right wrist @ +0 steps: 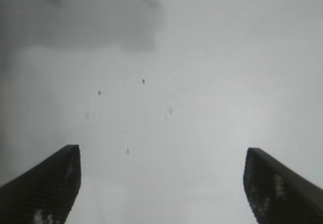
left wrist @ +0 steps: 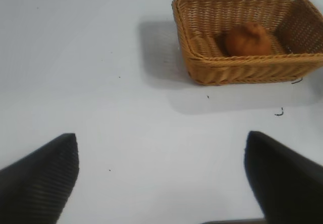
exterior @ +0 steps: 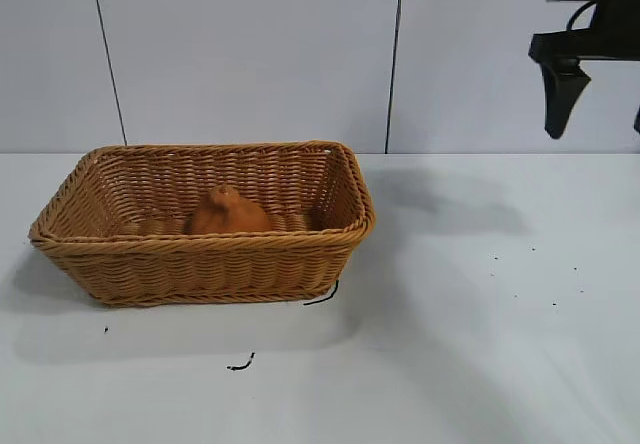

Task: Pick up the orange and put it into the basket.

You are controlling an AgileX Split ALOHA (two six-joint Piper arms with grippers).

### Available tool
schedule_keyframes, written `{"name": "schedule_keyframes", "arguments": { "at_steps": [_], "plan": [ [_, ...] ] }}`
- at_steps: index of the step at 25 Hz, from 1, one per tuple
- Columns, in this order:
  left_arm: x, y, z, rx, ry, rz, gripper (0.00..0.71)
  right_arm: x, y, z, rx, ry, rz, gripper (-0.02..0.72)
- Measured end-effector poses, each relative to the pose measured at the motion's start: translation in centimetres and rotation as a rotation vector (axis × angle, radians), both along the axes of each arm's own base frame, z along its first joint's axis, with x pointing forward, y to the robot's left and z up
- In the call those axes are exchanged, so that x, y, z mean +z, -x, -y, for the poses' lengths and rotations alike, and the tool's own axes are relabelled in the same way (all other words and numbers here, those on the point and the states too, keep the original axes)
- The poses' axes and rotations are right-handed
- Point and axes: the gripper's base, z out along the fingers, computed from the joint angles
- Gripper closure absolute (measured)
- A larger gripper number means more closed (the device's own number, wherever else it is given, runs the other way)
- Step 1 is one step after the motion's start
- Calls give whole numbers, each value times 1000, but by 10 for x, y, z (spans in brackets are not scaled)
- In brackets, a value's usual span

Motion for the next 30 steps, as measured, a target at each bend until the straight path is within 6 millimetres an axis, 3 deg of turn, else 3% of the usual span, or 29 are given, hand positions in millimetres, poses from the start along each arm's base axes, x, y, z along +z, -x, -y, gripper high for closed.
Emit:
{"name": "schedule_keyframes", "arguments": {
  "at_steps": [4, 9, 16, 19, 24, 30],
  "plan": [
    [0, 0, 0, 0, 0, 0, 71, 15, 67, 0, 11, 2, 75, 76],
    [0, 0, 0, 0, 0, 0, 71, 20, 142, 0, 10, 2, 228, 76],
    [0, 0, 0, 0, 0, 0, 71, 7, 223, 0, 6, 4, 633, 76],
    [0, 0, 0, 0, 0, 0, 71, -1, 246, 0, 5, 4, 764, 76],
    [0, 0, 0, 0, 0, 0, 71, 2, 275, 1, 5, 4, 967, 76],
    [0, 0, 0, 0, 0, 1, 71, 2, 283, 0, 7, 2, 1019, 76]
  ]
}}
